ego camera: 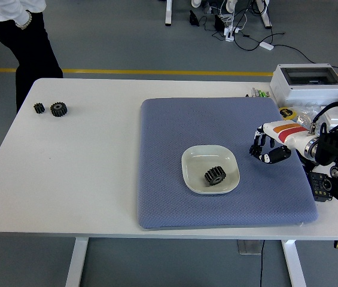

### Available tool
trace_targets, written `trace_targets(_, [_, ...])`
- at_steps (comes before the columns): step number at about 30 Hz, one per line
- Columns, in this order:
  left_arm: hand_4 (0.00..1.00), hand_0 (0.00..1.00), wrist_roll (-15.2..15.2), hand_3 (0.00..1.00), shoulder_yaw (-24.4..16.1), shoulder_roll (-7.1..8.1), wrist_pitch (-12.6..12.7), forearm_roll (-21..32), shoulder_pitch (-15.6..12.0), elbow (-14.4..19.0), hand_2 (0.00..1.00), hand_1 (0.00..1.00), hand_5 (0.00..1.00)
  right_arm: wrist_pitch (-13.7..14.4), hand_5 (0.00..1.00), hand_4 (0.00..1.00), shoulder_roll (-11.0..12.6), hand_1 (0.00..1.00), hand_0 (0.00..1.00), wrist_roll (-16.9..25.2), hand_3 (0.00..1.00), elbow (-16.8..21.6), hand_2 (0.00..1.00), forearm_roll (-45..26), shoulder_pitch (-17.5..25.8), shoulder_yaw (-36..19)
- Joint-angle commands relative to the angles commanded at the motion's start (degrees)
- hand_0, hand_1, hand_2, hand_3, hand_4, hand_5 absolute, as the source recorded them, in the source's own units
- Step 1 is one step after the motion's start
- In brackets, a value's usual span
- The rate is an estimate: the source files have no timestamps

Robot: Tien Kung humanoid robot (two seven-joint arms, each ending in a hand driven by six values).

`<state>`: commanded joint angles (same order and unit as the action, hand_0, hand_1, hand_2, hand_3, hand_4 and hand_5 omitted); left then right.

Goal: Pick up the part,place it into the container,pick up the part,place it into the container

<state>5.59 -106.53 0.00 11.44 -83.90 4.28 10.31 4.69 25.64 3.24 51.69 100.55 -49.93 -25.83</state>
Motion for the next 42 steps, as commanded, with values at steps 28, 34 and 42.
trace_targets(28, [0.677,0.778,-0.1,0.568,0.3,0.0,-0.3,0.4,0.2,0.0,0.774,0.763,0.6,-6.5,0.27,0.701,3.4,0.394,0.161,-5.6,0.511,24.1,0.507,1.0,-1.7,3.0])
trace_targets(34, [0.679,0.778,-0.1,0.567,0.3,0.0,-0.3,0.3,0.2,0.0,0.774,0.763,0.601,-6.7,0.271,0.701,3.0,0.395,0.163,-5.8,0.51,24.5,0.507,1.2,-2.3,4.3])
trace_targets(42, [0.68,0.778,-0.1,0.568,0.2,0.0,-0.4,0.4,0.3,0.0,0.774,0.763,0.6,-7.5,0.286,0.714,3.2,0.398,0.163,-6.0,0.511,24.6,0.509,1.3,-2.5,5.8])
